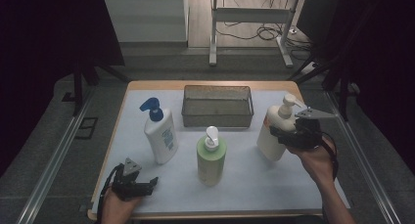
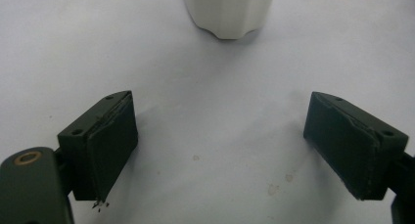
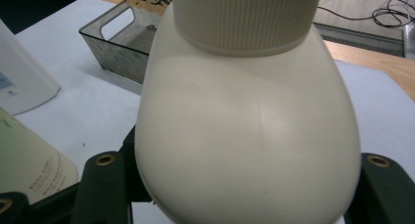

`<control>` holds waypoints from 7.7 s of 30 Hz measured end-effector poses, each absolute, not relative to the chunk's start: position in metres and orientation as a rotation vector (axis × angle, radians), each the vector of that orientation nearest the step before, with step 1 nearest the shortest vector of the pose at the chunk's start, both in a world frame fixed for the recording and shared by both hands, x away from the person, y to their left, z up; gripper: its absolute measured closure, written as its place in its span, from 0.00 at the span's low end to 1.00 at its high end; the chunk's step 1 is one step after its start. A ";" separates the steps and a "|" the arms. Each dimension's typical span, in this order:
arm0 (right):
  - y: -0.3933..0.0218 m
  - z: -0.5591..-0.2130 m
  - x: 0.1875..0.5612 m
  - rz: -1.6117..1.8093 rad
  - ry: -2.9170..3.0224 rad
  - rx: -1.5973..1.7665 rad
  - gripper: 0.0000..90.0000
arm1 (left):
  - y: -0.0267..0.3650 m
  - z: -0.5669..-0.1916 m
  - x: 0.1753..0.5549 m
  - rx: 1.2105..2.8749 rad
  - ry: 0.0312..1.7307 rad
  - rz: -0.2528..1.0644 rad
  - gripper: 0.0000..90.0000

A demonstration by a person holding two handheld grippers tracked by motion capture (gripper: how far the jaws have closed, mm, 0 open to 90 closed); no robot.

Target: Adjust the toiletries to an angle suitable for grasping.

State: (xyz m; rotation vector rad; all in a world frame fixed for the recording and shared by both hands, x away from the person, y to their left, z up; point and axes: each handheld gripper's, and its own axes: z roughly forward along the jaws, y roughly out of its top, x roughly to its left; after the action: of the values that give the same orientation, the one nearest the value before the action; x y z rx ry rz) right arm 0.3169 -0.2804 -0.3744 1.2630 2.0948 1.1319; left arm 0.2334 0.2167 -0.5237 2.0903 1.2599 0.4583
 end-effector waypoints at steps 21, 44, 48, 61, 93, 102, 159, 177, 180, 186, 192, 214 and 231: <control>-0.244 -0.349 0.334 1.166 2.140 1.188 0.41 | 0.217 -0.524 0.233 2.091 1.260 0.458 0.14; -0.201 -0.322 0.363 1.181 2.136 1.146 0.41 | 0.217 -0.524 0.233 2.090 1.260 0.457 0.14; -0.195 -0.321 0.369 1.188 2.131 1.148 0.41 | 0.217 -0.524 0.234 2.091 1.258 0.457 0.14; -0.176 -0.321 0.386 1.193 2.127 1.148 0.41 | 0.217 -0.524 0.234 2.096 1.257 0.458 0.14; -0.127 -0.331 0.440 1.191 2.070 1.170 0.41 | 0.217 -0.524 0.234 2.095 1.258 0.458 0.14; -0.118 -0.336 0.454 1.183 2.057 1.179 0.41 | 0.217 -0.524 0.234 2.093 1.259 0.456 0.14; -0.099 -0.409 0.475 1.130 2.109 1.239 0.41 | 0.217 -0.524 0.234 2.091 1.259 0.459 0.14; -0.106 -0.418 0.473 1.127 2.177 1.238 0.35 | 0.217 -0.524 0.234 2.092 1.259 0.458 0.14; -0.107 -0.420 0.469 1.126 2.176 1.227 0.36 | 0.217 -0.524 0.234 2.091 1.259 0.458 0.14; -0.115 -0.421 0.461 1.129 2.183 1.199 0.38 | 0.217 -0.524 0.234 2.092 1.259 0.458 0.14; -0.120 -0.420 0.454 1.120 2.194 1.171 0.39 | 0.217 -0.524 0.234 2.091 1.259 0.458 0.14; -0.153 -0.425 0.433 1.116 2.239 1.180 0.47 | 0.217 -0.524 0.233 2.090 1.260 0.458 0.14; -0.171 -0.437 0.464 1.014 2.211 1.305 0.78 | 0.217 -0.524 0.234 2.093 1.259 0.458 0.14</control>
State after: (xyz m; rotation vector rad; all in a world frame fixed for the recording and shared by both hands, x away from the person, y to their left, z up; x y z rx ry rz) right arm 0.4636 -0.1707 -0.4370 1.3054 2.2109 1.0141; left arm 0.2335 0.2169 -0.5237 2.0927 1.2593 0.4581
